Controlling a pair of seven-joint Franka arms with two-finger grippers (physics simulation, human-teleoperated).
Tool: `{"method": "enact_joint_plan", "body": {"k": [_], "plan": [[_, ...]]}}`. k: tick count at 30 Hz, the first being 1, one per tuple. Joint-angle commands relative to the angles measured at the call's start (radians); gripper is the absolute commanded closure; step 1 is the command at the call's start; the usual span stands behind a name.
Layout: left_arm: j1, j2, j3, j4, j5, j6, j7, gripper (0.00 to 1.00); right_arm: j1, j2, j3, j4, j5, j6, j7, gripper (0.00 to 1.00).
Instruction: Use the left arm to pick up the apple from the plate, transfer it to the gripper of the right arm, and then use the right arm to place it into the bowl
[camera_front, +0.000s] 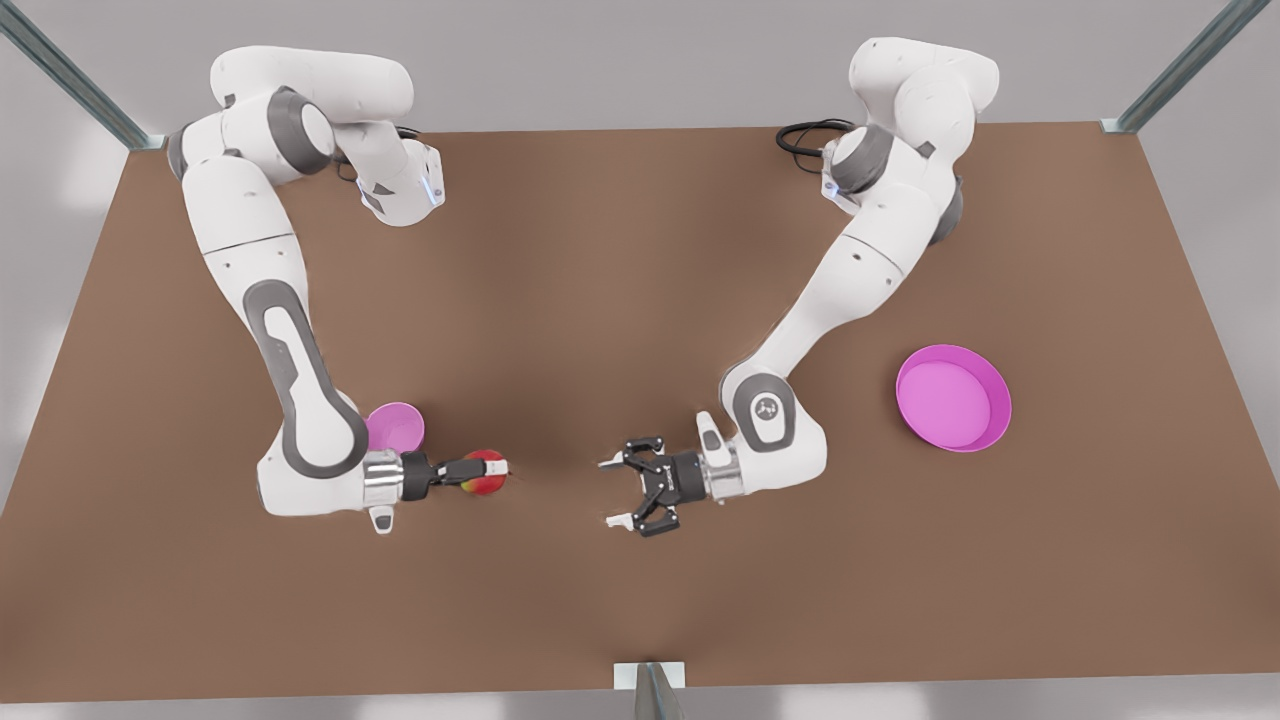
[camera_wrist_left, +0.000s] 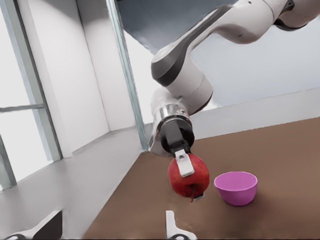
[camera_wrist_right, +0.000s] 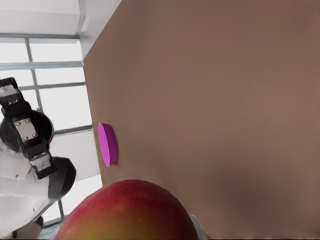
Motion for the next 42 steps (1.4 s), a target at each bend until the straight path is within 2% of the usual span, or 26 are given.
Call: {"method": "enact_joint_plan", "body": {"k": [1, 2, 3, 4, 5, 6, 8, 9, 10, 11, 13, 19, 22, 24, 32, 33, 35, 36, 40, 42], "plan": [[0.059, -0.076, 0.088, -0.011, 0.466, -0.106, -0.932, 0.0, -0.037, -0.031, 0.003, -0.054, -0.082, -0.087, -0.075, 0.48], [0.163, -0.131, 0.084, -0.011, 0.749, -0.287, -1.263, 0.0, -0.073, -0.057, 0.003, -0.104, -0.102, -0.1, -0.115, 0.48], [0.252, -0.215, 0.092, -0.011, 0.92, -0.515, -1.445, 0.0, -0.102, -0.07, 0.003, -0.114, -0.128, -0.138, -0.116, 0.48], [0.291, -0.29, 0.095, -0.011, 1.087, -0.673, -1.6, 0.0, -0.125, -0.075, 0.003, -0.115, -0.173, -0.162, -0.118, 0.48], [0.306, -0.421, 0.098, -0.009, 1.393, -0.923, -1.758, 0.0, -0.156, -0.078, 0.003, -0.115, -0.214, -0.198, -0.138, 0.48], [0.331, -0.481, 0.111, -0.011, 1.457, -1.031, -1.86, 0.0, -0.18, -0.078, 0.003, -0.126, -0.234, -0.215, -0.161, 0.48], [0.335, -0.589, 0.154, -0.014, 1.456, -1.102, -2.153, 0.0, -0.218, -0.074, 0.003, -0.126, -0.286, -0.23, -0.19, 0.48], [0.325, -0.678, 0.211, -0.114, 1.436, -1.08, -2.169, 0.0, -0.238, -0.072, 0.003, -0.126, -0.303, -0.238, -0.205, 0.48], [0.222, -0.882, 0.416, -0.398, 1.27, -0.875, -2.173, 0.0, -0.251, -0.072, 0.003, -0.126, -0.315, -0.254, -0.208, 0.48], [0.173, -0.988, 0.49, -0.54, 1.238, -0.792, -2.166, 0.0, -0.266, -0.074, 0.003, -0.126, -0.338, -0.273, -0.221, 0.48], [0.173, -0.933, 0.486, -0.42, 1.244, -0.875, -2.167, 0.0, -0.288, -0.078, 0.003, -0.126, -0.366, -0.313, -0.241, 0.48], [0.174, -0.901, 0.487, -0.423, 1.263, -0.868, -2.166, 0.0, -0.304, -0.067, 0.0, -0.127, -0.397, -0.34, -0.273, 0.48], [0.176, -0.886, 0.487, -0.419, 1.266, -0.868, -2.233, 0.0, -0.297, -0.066, 0.003, -0.12, -0.516, -0.284, -0.331, 0.48], [0.179, -0.883, 0.489, -0.417, 1.264, -0.859, -2.363, 0.0, -0.294, -0.067, 0.003, -0.115, -0.539, -0.271, -0.333, 0.48], [0.174, -0.875, 0.487, -0.417, 1.264, -0.859, -2.371, 0.0, -0.266, -0.061, 0.017, -0.107, -0.589, -0.176, -0.349, 0.47], [0.174, -0.875, 0.487, -0.417, 1.266, -0.859, -2.371, 0.0, -0.266, -0.06, 0.017, -0.107, -0.589, -0.176, -0.351, 0.45], [0.173, -0.873, 0.487, -0.414, 1.266, -0.859, -2.373, 0.0, -0.266, -0.06, 0.017, -0.107, -0.59, -0.176, -0.351, 0.07], [0.173, -0.869, 0.486, -0.412, 1.266, -0.859, -2.373, 0.0, -0.266, -0.06, 0.017, -0.107, -0.59, -0.176, -0.351, 0.0], [0.173, -0.869, 0.486, -0.408, 1.267, -0.859, -2.374, 0.0, -0.266, -0.066, 0.028, -0.061, -0.627, -0.19, -0.337, 0.0], [0.173, -0.867, 0.486, -0.408, 1.267, -0.859, -2.376, 0.0, -0.26, -0.074, 0.086, 0.093, -0.811, -0.239, -0.257, 0.0]]}}
